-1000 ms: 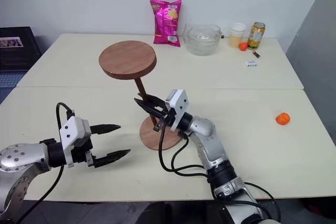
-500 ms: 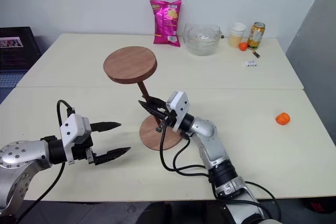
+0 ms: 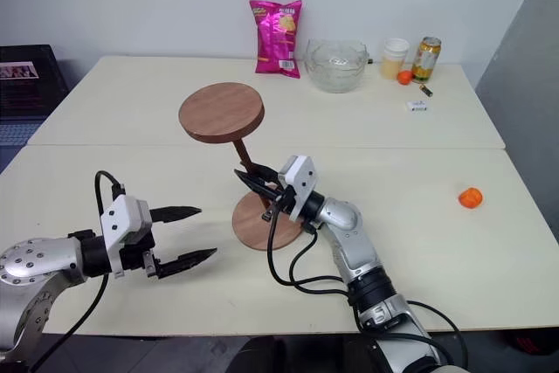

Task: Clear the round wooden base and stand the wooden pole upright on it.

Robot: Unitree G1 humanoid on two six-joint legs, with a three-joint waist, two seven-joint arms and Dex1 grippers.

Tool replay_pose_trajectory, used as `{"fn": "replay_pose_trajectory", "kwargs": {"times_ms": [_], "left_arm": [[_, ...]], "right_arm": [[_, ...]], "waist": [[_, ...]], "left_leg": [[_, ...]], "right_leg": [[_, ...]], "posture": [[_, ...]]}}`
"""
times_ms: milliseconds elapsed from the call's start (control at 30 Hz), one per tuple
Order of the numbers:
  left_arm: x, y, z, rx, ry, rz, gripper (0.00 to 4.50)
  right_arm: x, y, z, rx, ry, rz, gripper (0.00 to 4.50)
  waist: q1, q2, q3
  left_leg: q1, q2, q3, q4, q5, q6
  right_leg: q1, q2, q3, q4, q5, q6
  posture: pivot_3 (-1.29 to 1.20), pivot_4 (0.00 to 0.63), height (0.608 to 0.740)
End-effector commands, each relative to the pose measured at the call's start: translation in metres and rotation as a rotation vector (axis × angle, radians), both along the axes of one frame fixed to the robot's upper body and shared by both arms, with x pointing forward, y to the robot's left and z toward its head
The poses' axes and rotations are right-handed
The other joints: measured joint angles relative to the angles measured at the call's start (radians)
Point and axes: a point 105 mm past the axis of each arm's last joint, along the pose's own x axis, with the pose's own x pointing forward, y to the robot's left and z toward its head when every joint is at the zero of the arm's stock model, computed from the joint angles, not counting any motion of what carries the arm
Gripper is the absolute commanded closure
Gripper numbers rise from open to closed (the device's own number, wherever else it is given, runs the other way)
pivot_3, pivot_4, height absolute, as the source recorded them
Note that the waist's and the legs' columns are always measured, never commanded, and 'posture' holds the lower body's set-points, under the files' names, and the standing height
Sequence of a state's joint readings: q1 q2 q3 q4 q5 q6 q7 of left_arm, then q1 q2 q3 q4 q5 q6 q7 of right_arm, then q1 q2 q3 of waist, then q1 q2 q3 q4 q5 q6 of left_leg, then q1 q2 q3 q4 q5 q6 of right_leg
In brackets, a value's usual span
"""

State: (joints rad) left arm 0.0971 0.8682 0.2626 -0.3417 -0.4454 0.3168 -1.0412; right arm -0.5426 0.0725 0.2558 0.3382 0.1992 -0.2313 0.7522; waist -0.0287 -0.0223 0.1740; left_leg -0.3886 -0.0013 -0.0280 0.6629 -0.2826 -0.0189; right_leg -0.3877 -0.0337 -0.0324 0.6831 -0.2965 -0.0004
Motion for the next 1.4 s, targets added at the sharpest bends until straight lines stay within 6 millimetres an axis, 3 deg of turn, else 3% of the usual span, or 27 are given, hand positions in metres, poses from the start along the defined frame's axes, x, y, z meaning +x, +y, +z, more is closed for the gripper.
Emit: {"fn": "replay_pose_trajectory", "kwargs": {"times_ms": [33, 567, 833, 1100, 1400], "left_arm": [[0.000, -0.001, 0.003, 0.002, -0.024, -0.015, 0.00], [0.002, 0.001, 0.001, 0.006, -0.028, -0.022, 0.00], [0.005, -0.001, 0.001, 0.007, -0.029, -0.030, 0.00], [0.009, -0.002, 0.003, 0.009, -0.030, -0.034, 0.00], [0.007, 0.001, 0.001, 0.012, -0.025, -0.034, 0.00]], "right_arm": [[-0.002, -0.002, -0.007, -0.022, 0.003, 0.007, 4.25], [-0.013, 0.004, -0.015, -0.090, -0.054, 0.034, 4.25], [-0.003, 0.006, -0.012, -0.081, -0.037, -0.006, 4.25], [0.002, -0.005, -0.030, -0.120, 0.040, -0.031, 4.25], [-0.009, -0.001, -0.039, -0.170, 0.031, -0.003, 4.25]], "waist": [[0.000, 0.000, 0.000], [0.000, -0.001, 0.000], [0.000, -0.001, -0.001], [0.000, -0.001, -0.001], [0.002, -0.002, -0.003]], "left_leg": [[0.000, 0.000, 0.000, 0.000, 0.000, 0.000], [0.006, 0.000, 0.001, -0.001, 0.000, 0.000], [0.006, 0.000, 0.001, -0.001, 0.000, 0.000], [0.007, 0.000, 0.001, -0.001, 0.000, 0.000], [0.009, 0.000, 0.000, -0.001, 0.000, 0.000]], "right_leg": [[0.000, 0.000, 0.000, 0.000, 0.000, 0.000], [0.004, 0.000, 0.001, 0.000, 0.000, 0.000], [0.004, 0.000, 0.001, 0.000, 0.000, 0.000], [0.006, 0.000, 0.001, 0.000, 0.000, 0.000], [0.008, 0.000, 0.001, -0.001, 0.000, 0.000]], "posture": [[0.00, 0.150, 0.740], [0.00, 0.150, 0.740], [0.00, 0.150, 0.740], [0.00, 0.150, 0.740], [0.00, 0.150, 0.740]]}}
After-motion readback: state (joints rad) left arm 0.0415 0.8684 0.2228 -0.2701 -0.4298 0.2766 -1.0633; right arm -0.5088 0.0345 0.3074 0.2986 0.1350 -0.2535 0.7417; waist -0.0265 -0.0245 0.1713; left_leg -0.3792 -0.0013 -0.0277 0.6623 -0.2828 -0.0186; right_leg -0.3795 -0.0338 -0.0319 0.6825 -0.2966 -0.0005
